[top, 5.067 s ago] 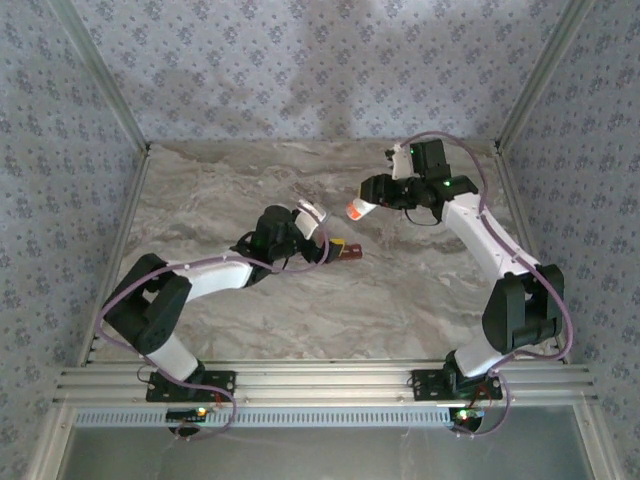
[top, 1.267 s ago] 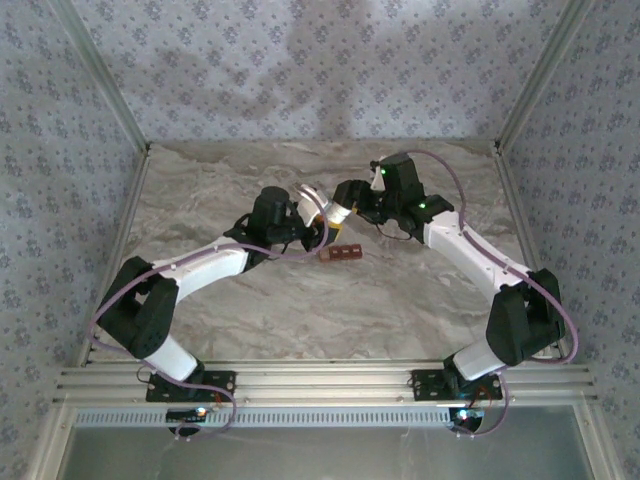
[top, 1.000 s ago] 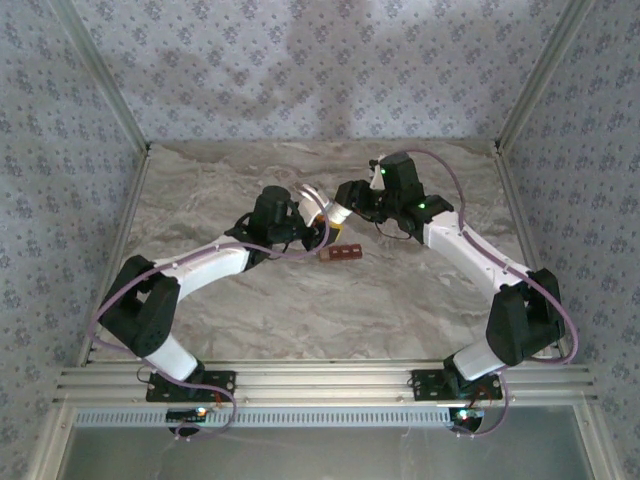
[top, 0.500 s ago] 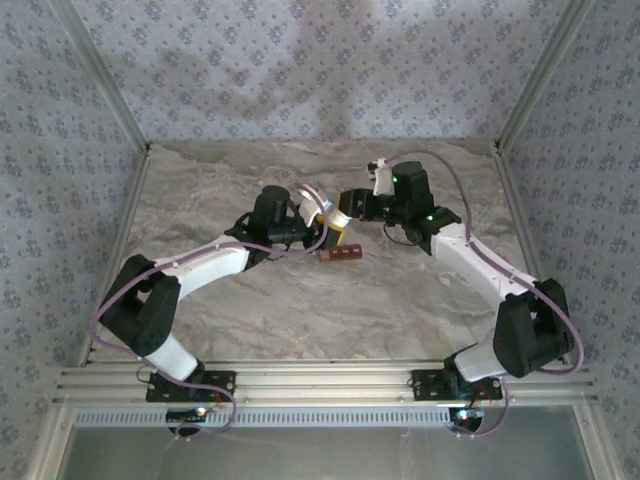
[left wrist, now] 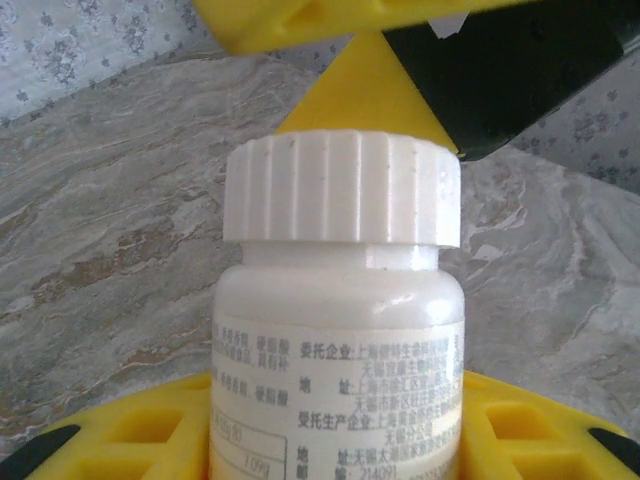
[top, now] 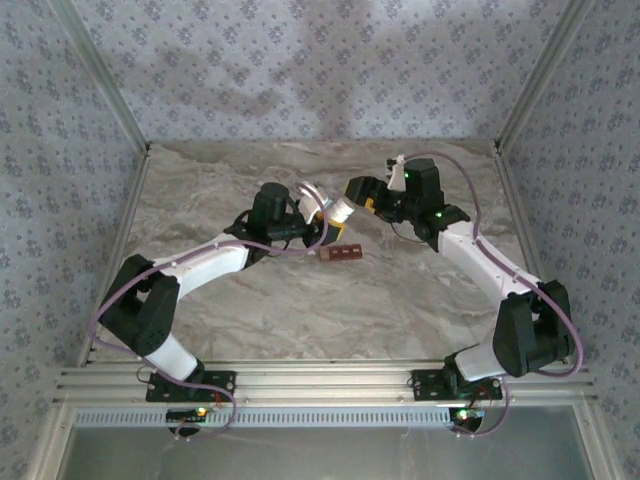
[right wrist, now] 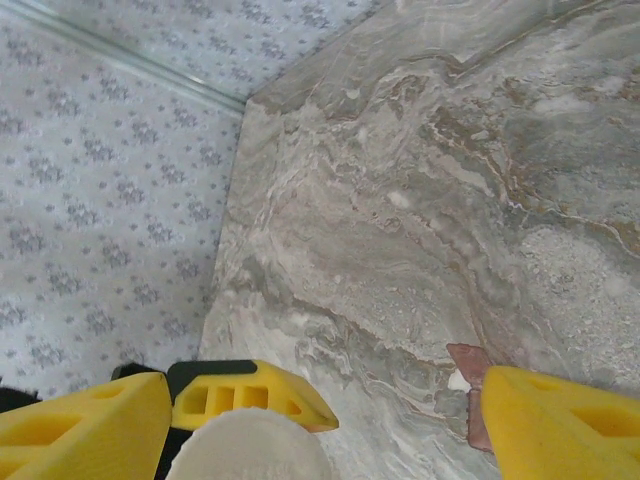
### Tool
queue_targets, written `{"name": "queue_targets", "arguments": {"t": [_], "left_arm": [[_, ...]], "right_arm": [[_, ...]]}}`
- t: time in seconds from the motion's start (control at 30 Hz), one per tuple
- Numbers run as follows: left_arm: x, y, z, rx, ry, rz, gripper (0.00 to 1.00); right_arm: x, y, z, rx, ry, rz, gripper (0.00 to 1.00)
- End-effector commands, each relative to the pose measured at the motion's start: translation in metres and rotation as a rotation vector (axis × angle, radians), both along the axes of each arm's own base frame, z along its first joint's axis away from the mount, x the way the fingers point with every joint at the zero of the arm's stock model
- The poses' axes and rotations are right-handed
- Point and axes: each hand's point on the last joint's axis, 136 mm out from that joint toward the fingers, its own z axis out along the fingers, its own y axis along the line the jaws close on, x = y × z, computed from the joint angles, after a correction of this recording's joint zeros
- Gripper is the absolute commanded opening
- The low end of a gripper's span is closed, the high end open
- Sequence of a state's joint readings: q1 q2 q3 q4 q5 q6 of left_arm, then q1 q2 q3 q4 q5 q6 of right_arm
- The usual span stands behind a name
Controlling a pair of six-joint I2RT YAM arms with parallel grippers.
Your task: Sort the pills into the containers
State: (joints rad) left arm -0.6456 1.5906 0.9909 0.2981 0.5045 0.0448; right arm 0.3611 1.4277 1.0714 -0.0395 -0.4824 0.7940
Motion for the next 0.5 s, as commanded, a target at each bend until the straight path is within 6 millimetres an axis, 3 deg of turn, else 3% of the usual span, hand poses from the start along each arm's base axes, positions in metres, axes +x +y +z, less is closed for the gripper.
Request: {"name": "queue_targets", "arguments": {"t": [0.0, 0.3, 0.47], "left_arm": [[0.005, -0.003, 0.015, 0.008, -0.071, 0.002, 0.00], [0.005, -0.004, 0.010, 0.024, -0.070, 0.001, 0.00], [0.004, -0.004, 0.011, 0.023, -0.071, -0.001, 0.00]], "right_arm": [[0.005, 0.005, 0.001, 0.032, 0.058, -0.042, 0.83], [0.000, 0.027, -0.004, 0.019, 0.067, 0.006, 0.80], [-0.002, 0.031, -0.005, 0.017, 0.065, 0.022, 0.70]]}}
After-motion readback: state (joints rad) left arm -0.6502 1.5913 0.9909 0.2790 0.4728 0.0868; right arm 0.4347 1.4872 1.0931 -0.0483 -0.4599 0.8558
